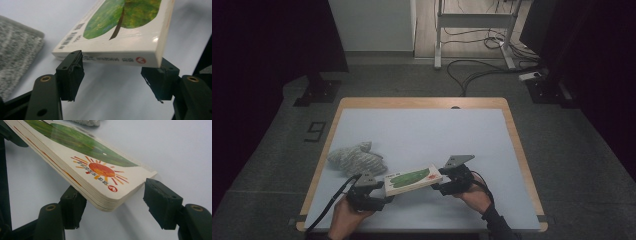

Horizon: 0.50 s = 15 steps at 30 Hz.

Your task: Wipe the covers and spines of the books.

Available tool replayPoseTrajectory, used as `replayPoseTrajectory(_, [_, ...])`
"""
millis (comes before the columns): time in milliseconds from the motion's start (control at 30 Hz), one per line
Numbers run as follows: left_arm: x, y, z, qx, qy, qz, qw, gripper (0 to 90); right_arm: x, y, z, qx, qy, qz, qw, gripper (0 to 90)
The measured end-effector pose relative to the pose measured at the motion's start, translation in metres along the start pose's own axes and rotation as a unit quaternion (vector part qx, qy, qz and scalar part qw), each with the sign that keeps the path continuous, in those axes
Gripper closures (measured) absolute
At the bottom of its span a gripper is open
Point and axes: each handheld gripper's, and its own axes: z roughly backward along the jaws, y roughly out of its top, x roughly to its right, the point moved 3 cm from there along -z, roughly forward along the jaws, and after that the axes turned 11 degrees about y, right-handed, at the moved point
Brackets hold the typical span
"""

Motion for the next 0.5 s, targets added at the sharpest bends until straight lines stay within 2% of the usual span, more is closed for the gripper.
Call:
replayPoseTrajectory(300, [0.009, -0.008, -0.001, -0.006, 0.001, -0.004, 1.0, 31.6, -0.005, -0.015, -0.003, 0.004, 0.004, -0.006, 1.0, 32.9])
replayPoseTrajectory(500, [0.012, -0.016, -0.005, -0.01, -0.004, -0.002, 0.9999, 31.4, -0.009, -0.024, -0.004, 0.002, 0.002, 0.002, 1.0, 33.2])
